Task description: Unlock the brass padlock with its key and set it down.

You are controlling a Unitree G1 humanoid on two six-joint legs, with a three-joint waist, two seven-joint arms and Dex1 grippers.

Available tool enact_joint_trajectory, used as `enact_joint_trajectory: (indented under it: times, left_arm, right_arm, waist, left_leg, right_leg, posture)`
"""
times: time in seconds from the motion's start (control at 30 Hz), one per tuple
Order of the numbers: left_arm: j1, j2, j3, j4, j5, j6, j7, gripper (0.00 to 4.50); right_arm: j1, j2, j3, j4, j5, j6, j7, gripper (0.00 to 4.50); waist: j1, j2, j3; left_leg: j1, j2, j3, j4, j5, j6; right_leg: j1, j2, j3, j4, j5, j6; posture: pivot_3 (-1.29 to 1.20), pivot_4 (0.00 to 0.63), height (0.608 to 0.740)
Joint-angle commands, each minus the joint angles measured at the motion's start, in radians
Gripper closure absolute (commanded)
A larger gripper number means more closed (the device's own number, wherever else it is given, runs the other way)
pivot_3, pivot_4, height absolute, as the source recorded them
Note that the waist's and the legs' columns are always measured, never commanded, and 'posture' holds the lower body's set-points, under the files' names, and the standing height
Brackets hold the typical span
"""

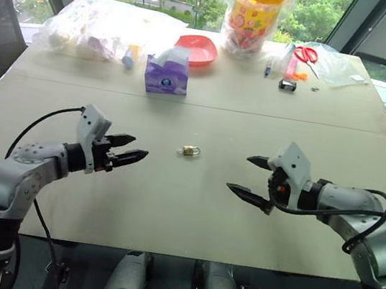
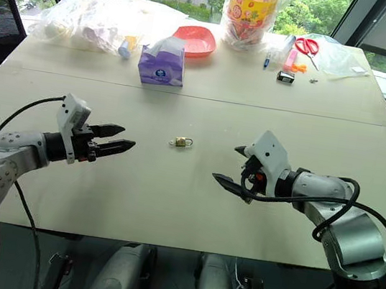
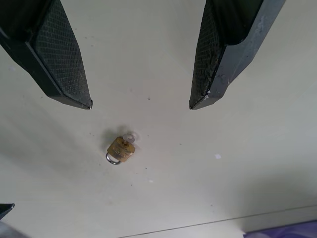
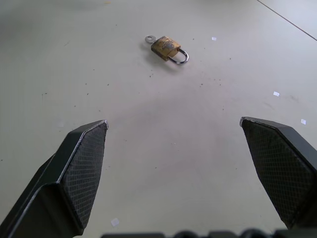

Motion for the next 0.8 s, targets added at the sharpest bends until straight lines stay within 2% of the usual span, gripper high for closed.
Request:
enact_joint_trajectory:
  times: [0.03,0.17,0.5,0.63,0.8]
  left_arm:
    - [-0.003,-0.003,0.031,-0.044,-0.007,-0.013,0.023,1.27]
    - [-0.007,-0.019,0.043,-0.039,-0.012,-0.015,0.051,1.27]
    - [-0.012,0.011,0.030,-0.051,-0.011,-0.003,0.020,1.27]
    - [-0.063,0.098,0.009,0.001,0.013,-0.017,-0.072,1.27]
    - [-0.103,0.220,-0.018,0.075,0.009,-0.020,-0.232,1.27]
  right_arm:
    - [-0.028,0.010,-0.004,-0.010,-0.007,-0.037,-0.019,0.00]
    - [-0.036,0.006,0.011,0.005,-0.016,-0.056,-0.019,0.00]
    - [-0.108,0.018,0.041,0.077,-0.035,-0.093,-0.019,0.00]
    - [-0.280,0.075,0.129,0.240,-0.083,-0.020,-0.056,0.00]
    - [-0.466,0.114,0.300,0.414,-0.155,-0.091,0.069,0.00]
  waist:
    - [0.000,0.000,0.000]
    - [0.000,0.000,0.000]
    - [0.000,0.000,0.000]
    - [-0.007,0.000,0.000]
    - [-0.019,0.000,0.000]
  left_leg:
    - [0.000,0.000,0.000,0.000,0.000,0.000]
    - [0.001,0.000,0.000,0.001,0.000,0.000]
    - [0.001,0.000,0.000,0.001,0.000,0.000]
    - [0.001,0.000,0.001,0.003,0.000,0.000]
    - [0.003,0.000,0.001,0.002,0.000,0.000]
  right_leg:
    - [0.000,0.000,0.000,0.000,0.000,0.000]
    - [0.000,0.000,0.000,0.001,0.000,0.000]
    - [0.001,0.000,0.000,0.001,0.000,0.000]
    - [0.001,0.001,0.000,0.003,0.002,0.000]
    - [0.001,0.003,0.000,0.003,0.002,-0.002]
  posture:
    - [0.00,0.150,0.740]
    - [0.00,0.150,0.740]
    - [0.00,0.150,0.740]
    - [0.00,0.150,0.740]
    - [0.00,0.150,0.740]
